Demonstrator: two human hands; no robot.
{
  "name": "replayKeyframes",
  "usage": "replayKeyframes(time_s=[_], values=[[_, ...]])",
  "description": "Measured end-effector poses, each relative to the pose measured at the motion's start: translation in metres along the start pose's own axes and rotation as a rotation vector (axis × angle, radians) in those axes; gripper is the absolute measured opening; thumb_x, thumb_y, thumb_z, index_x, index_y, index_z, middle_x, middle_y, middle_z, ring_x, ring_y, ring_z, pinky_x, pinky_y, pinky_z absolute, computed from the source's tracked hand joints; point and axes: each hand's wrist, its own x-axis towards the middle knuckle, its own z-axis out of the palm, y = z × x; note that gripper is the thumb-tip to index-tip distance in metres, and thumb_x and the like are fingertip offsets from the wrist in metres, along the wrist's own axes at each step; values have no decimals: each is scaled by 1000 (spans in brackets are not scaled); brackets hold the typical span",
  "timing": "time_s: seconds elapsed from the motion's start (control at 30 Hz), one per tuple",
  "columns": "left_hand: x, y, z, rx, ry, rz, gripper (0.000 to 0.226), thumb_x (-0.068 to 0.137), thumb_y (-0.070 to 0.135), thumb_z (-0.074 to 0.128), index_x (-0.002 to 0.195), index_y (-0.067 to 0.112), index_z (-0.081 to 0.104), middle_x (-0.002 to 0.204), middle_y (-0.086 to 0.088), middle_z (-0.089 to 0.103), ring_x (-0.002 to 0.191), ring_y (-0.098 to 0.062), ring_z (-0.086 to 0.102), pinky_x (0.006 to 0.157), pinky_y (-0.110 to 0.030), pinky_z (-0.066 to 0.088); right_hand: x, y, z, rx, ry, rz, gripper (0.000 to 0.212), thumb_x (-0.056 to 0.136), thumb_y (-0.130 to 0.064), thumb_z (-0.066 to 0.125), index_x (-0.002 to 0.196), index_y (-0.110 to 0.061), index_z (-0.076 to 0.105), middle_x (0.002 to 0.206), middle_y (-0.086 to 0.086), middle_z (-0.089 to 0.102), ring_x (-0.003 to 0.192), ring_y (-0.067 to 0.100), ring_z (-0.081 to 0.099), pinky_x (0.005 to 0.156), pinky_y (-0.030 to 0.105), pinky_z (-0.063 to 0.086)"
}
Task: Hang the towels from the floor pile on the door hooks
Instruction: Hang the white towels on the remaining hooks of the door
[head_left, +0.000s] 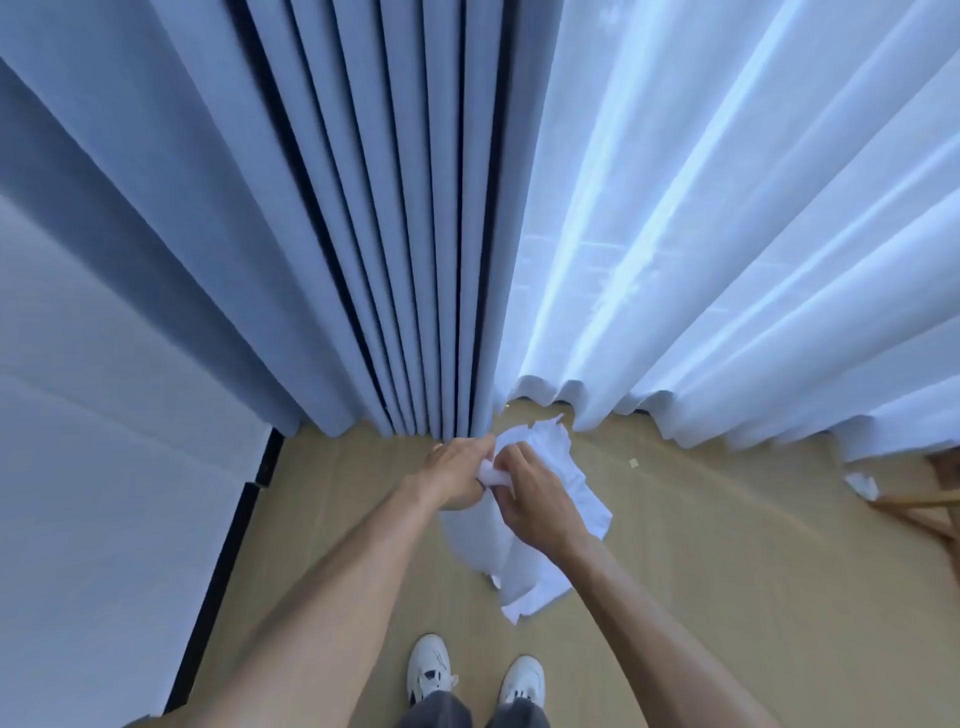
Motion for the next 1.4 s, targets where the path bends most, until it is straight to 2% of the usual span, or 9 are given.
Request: replayKeyframes(time_s=[0.2, 0.33, 0.43, 0.57, 0.67, 0.77, 0.93, 1.23, 1.4], values=[[-57, 35, -74, -135, 41, 30, 8, 84, 24, 54, 78, 25, 48, 90, 1, 57, 84, -18, 56, 67, -33, 48, 23, -54, -50, 37, 4, -64, 11, 73, -4, 51, 83, -3, 52, 94, 4, 54, 89, 20, 49, 67, 31, 43], [-93, 39, -104, -74, 134, -98, 22, 80, 6, 50, 70, 20, 37, 80, 2, 46, 71, -18, 44, 57, -28, 34, 38, -92, -80, -15, -133, -93, 15, 78, -11, 51, 71, -14, 38, 67, -2, 44, 63, 17, 39, 54, 28, 29], [-128, 41, -121, -35, 218, -177, 20, 81, 7, 52, 78, 18, 36, 90, -4, 45, 76, -21, 43, 57, -29, 34, 37, -125, -99, -54, -149, -261, 27, 79, -9, 53, 67, -19, 31, 67, -6, 38, 60, 12, 33, 50, 19, 25], [-183, 48, -139, 8, 409, -251, 28, 82, 8, 55, 97, 18, 33, 90, -3, 44, 75, -21, 43, 53, -28, 31, 27, -163, -117, -49, -191, -414, 20, 81, -9, 57, 88, -16, 40, 81, -2, 48, 67, 14, 40, 53, 20, 29], [-222, 44, -139, 73, 550, -294, 32, 83, 8, 55, 109, 17, 38, 100, -6, 51, 85, -25, 50, 63, -33, 39, 16, -193, -118, -46, -228, -517, 36, 81, -7, 59, 112, -16, 43, 95, -3, 50, 80, 17, 48, 59, 23, 35], [-262, 36, -130, 71, 645, -355, 19, 85, 7, 50, 101, 16, 44, 102, -5, 53, 90, -25, 49, 69, -33, 38, 6, -221, -109, -94, -297, -573, 36, 79, -8, 59, 114, -13, 51, 98, -3, 54, 87, 17, 51, 70, 25, 38], [-350, 8, -112, -53, 830, -519, 22, 80, 3, 49, 78, 20, 35, 79, 5, 44, 79, -24, 47, 58, -30, 31, -17, -254, -80, -262, -403, -656, 8, 81, -7, 49, 76, -12, 52, 75, 0, 55, 75, 20, 50, 57, 23, 37], [-527, -19, -40, -357, 790, -865, 49, 71, 23, 69, 108, 22, 37, 94, -3, 48, 82, -21, 49, 62, -31, 40, -135, -389, 4, 34, -569, -917, 12, 88, -14, 53, 81, -12, 44, 67, -4, 45, 58, 12, 37, 49, 18, 29], [-600, -20, 13, -512, 1010, -824, 17, 85, 13, 57, 101, 18, 55, 78, 7, 46, 73, -13, 47, 59, -22, 36, -233, -444, 59, 37, -773, -1145, 12, 83, -4, 54, 79, -13, 48, 68, -2, 49, 59, 12, 41, 50, 16, 30]])
